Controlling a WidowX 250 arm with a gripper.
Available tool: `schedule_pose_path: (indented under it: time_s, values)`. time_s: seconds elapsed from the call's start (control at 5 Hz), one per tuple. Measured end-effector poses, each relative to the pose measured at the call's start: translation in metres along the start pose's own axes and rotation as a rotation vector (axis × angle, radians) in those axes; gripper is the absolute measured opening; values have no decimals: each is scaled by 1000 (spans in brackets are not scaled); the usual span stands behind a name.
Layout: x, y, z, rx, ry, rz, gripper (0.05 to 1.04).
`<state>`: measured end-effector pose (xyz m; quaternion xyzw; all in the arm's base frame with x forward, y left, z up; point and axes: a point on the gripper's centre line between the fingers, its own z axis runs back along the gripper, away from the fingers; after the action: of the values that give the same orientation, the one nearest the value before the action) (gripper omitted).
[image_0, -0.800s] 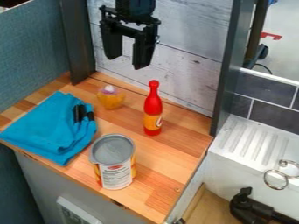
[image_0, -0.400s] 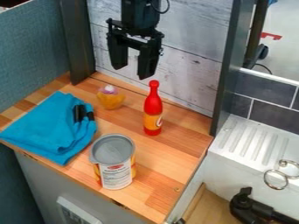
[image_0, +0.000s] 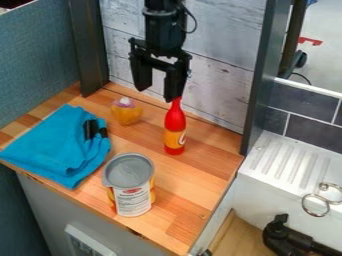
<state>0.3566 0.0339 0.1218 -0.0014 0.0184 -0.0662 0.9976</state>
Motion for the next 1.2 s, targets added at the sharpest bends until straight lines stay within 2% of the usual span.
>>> schedule_pose_path:
  time_s: [0.2,0.4,1.0,1.2]
  values:
    - [7,0,-4,-14,8,-15,1003]
    - [10,0,-9,-24,40,-25,1003]
    - [26,-7,-29,-8,119,-23,1003]
    - [25,-9,-34,-11,135,-19,967]
